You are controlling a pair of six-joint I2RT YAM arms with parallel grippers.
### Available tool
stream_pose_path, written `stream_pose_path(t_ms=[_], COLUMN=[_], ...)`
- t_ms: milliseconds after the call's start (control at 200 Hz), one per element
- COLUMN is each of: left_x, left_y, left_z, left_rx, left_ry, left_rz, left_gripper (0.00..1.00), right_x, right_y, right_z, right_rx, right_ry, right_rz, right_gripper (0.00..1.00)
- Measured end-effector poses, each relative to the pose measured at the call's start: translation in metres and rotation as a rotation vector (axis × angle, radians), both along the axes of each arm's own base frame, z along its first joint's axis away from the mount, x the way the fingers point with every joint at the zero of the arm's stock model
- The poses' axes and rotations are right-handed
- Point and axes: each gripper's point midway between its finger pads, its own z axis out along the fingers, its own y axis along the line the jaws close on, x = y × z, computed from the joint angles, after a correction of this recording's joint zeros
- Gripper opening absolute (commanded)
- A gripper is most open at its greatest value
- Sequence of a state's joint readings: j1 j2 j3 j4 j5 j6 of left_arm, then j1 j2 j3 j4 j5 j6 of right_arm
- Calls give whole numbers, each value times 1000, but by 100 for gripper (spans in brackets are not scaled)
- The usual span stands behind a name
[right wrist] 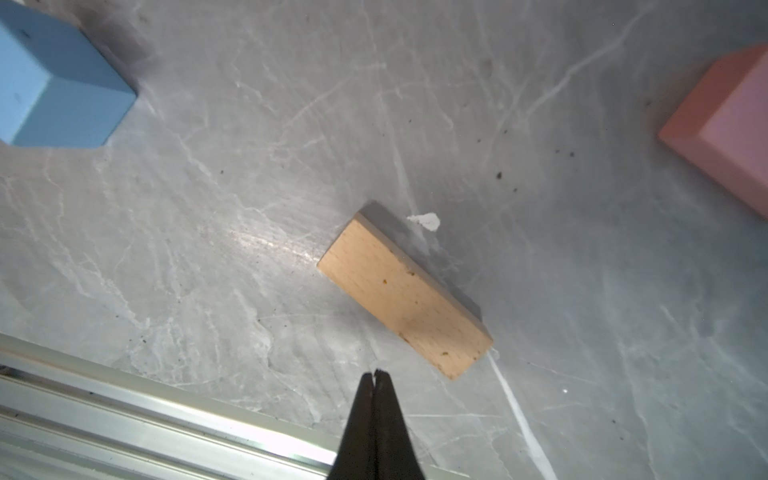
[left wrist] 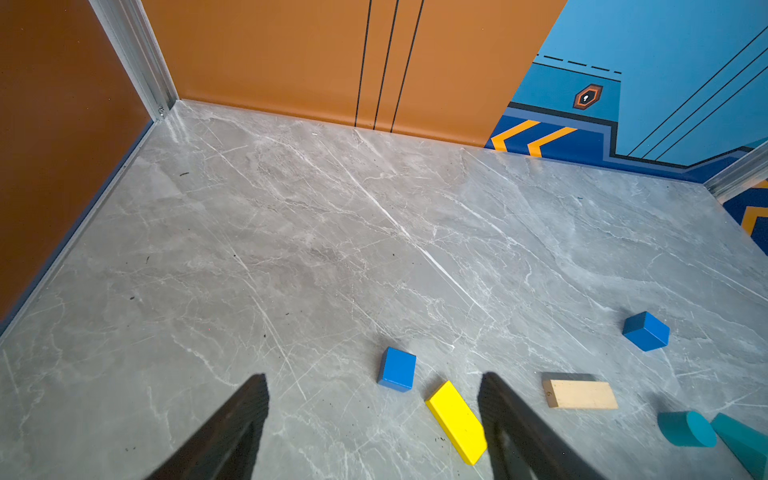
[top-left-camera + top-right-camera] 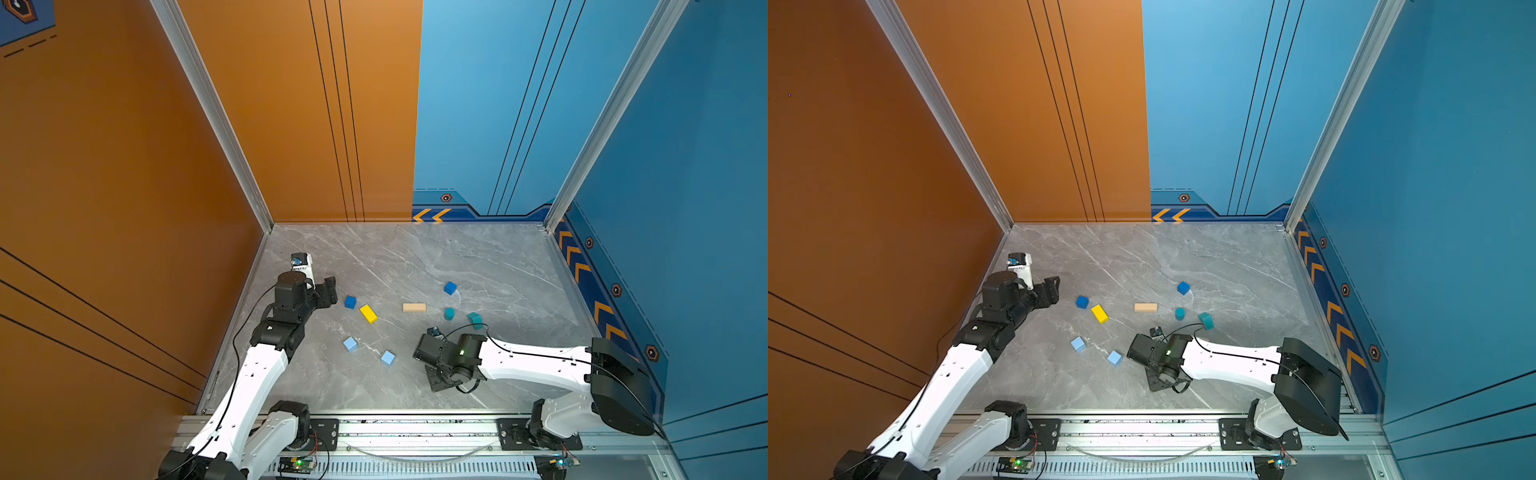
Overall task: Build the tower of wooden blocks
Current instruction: 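Lower the light wood block onto the table near the robot and release it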
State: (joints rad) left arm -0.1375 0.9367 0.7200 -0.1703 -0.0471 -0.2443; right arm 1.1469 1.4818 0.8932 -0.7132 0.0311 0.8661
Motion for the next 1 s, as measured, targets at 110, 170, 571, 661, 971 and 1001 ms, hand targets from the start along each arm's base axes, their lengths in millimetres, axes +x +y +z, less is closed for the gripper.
stream_pose_path(t_ms=[110,170,571,661,971,1001], left_x=[0,0,0,1,3,4], left_y=[0,0,0,0,0,0], left_z=[1,1,0,-3,-11,-11], left_rx=[-1,-1,0,1,5,5], left_ry=[-2,-2,0,8,34,35], left_rz=[0,0,1,1,1,1], left_gripper=[81,81,81,81,81,81], right_x=[0,-1,11,16,34,35], right_y=[3,4,-10,-12,-9,-9], right_z=[-7,-13,-31,-31,-32,-32], right_rx=[5,-1,-30,-29,-25,-25], right_ry=[11,21,65,71,69,69], right_rz=[-2,-1,-68,-77,-73,-71], right_gripper=[0,0,0,0,0,0])
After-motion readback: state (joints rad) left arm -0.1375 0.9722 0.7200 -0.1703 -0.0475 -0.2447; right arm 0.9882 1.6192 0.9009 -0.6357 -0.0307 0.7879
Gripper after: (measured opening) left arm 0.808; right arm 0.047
